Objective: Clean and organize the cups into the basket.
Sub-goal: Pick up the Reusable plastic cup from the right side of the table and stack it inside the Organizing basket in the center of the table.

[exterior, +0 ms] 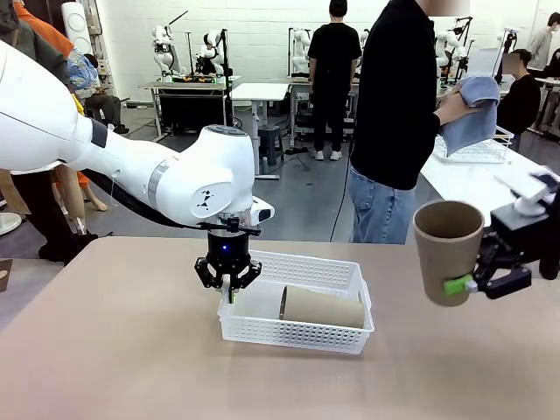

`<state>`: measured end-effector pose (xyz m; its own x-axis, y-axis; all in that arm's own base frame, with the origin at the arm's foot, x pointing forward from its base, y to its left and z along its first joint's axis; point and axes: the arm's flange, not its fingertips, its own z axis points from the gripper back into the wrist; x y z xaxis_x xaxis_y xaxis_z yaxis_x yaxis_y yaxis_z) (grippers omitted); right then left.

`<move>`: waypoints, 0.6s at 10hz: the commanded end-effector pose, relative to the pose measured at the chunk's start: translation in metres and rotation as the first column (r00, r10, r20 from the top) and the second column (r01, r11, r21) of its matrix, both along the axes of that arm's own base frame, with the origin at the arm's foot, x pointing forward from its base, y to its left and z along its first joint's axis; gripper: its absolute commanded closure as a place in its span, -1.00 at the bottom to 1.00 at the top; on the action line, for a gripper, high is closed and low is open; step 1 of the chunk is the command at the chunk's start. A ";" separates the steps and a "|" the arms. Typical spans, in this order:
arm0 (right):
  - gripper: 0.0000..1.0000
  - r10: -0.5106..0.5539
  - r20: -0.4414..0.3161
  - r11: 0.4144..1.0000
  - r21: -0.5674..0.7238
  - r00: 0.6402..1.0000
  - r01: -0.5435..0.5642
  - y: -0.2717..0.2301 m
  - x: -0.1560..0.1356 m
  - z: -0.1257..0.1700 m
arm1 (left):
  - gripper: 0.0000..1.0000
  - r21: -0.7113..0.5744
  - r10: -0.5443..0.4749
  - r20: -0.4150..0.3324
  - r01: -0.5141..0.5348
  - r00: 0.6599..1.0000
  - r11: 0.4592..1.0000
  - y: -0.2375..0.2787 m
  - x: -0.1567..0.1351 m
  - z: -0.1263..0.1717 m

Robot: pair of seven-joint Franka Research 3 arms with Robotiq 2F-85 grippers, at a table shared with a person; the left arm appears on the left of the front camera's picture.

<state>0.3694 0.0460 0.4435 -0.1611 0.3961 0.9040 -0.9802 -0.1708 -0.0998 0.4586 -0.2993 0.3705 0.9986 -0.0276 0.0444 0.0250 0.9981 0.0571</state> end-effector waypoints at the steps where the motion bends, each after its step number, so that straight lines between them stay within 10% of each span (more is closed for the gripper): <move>1: 1.00 -0.060 -0.045 0.998 0.010 0.997 0.061 -0.006 -0.005 -0.007 | 1.00 0.003 0.004 0.006 -0.004 1.000 1.000 -0.001 0.000 0.002; 5: 1.00 0.000 0.000 1.000 0.000 1.000 0.000 0.000 0.000 0.000 | 1.00 0.003 0.004 0.006 -0.004 1.000 1.000 -0.001 0.000 0.002; 6: -0.63 -0.014 -0.008 1.000 -0.001 1.000 0.014 -0.002 -0.002 0.004 | 1.00 0.003 0.004 0.006 -0.004 1.000 1.000 -0.001 0.000 0.002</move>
